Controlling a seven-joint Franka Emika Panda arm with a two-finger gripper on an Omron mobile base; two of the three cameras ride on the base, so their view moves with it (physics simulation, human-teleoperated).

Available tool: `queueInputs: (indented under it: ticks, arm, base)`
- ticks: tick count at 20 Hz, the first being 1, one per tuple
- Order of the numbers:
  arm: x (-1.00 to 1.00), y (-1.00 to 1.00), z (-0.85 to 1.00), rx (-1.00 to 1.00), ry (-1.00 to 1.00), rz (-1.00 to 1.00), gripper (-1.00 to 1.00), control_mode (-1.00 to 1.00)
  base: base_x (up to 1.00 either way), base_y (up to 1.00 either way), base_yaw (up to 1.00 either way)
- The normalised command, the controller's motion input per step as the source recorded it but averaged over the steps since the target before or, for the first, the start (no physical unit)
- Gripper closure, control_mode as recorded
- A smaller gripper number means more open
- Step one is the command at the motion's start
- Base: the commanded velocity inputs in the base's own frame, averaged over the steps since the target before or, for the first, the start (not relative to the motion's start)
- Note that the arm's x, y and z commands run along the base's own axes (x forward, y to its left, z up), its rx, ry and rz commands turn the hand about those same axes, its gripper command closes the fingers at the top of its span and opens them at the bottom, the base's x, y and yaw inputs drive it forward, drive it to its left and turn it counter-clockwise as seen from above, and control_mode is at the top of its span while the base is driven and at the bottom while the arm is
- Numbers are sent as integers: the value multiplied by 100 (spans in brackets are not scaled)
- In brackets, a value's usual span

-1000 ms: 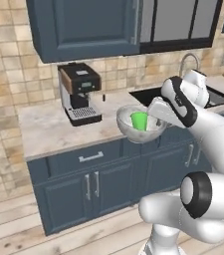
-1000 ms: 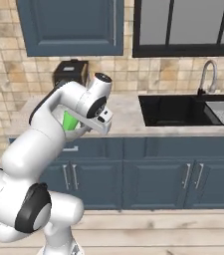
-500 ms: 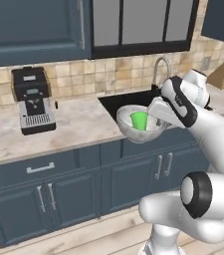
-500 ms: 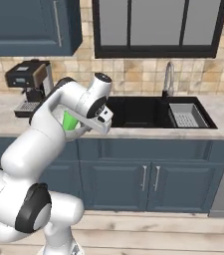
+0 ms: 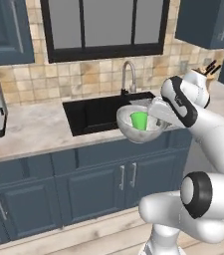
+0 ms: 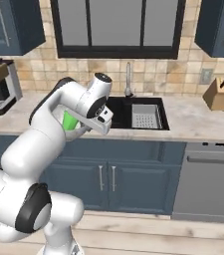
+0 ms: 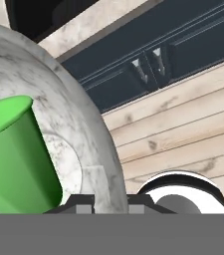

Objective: Place the cup inside the bowl on the dining table and move the bowl to any counter.

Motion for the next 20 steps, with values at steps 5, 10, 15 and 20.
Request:
queueInputs:
  ticks: [5, 10, 15, 20]
  arm:
    - [0, 0, 0, 0, 0, 0, 100, 100]
    - [0, 0, 0, 0, 0, 0, 100, 100]
    - [0, 0, 0, 0, 0, 0, 100, 100]
    - [0, 0, 0, 0, 0, 0, 100, 100]
  base:
    - [18, -100, 11]
    - [10, -99, 10]
    - [6, -94, 9]
    - [10, -93, 10]
